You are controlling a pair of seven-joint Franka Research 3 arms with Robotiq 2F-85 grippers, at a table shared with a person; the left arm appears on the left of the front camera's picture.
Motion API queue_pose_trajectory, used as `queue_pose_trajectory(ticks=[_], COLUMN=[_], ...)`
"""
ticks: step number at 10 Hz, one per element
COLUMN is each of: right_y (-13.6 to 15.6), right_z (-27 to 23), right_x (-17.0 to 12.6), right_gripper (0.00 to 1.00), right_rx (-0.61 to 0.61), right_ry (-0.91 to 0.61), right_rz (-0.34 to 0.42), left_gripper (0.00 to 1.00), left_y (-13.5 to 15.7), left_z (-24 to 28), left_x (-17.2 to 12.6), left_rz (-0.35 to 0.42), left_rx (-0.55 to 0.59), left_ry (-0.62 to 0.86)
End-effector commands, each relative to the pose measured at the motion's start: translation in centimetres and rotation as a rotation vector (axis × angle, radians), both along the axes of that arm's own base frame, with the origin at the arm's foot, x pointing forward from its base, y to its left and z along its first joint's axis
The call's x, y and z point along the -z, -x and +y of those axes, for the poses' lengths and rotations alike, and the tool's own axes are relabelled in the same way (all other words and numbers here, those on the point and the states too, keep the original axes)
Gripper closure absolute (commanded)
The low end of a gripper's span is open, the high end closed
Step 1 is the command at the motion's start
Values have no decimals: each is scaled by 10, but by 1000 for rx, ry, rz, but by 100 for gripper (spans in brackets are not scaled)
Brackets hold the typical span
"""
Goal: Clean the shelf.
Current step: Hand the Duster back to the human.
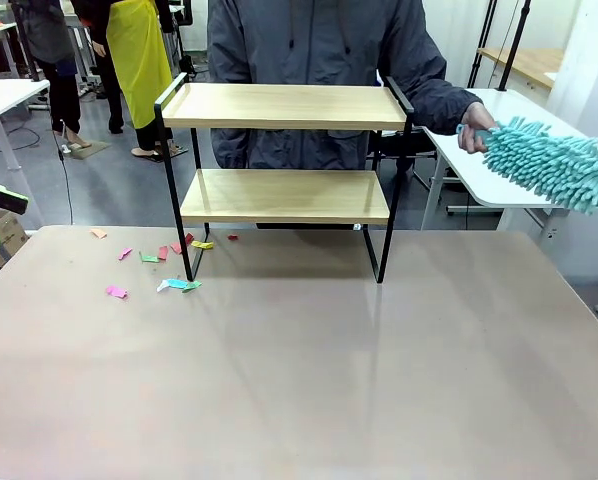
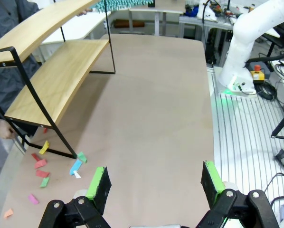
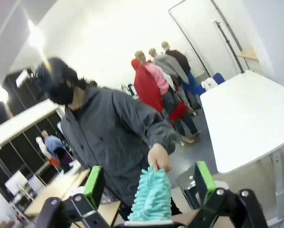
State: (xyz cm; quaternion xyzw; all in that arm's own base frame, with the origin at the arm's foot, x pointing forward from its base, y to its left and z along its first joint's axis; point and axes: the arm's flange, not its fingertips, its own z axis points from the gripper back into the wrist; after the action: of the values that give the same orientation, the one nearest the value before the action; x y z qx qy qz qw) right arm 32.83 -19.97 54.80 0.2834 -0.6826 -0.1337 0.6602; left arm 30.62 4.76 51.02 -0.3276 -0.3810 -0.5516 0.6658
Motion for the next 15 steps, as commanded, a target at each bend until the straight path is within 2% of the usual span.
queue_pose_trajectory(ticks=[1,2,3,15], right_y=[1,2,5,5], right_z=[-16,-15,-12,-12], right_x=[1,5,-2,-2], right_gripper=[0,0,0,0], right_rx=[-5,-25,11,11], right_ry=[-73,-73,-36,-36], right_rz=[-17,12,-12,-12], left_gripper=[0,0,0,0], left_y=[0,0,0,0], left_z=[-1,-1,-1,-1], left_x=[-1,-1,-1,-1], left_rz=[-17,-17,-17,-17], left_rx=[5,5,5,5], left_ry=[23,23,23,23])
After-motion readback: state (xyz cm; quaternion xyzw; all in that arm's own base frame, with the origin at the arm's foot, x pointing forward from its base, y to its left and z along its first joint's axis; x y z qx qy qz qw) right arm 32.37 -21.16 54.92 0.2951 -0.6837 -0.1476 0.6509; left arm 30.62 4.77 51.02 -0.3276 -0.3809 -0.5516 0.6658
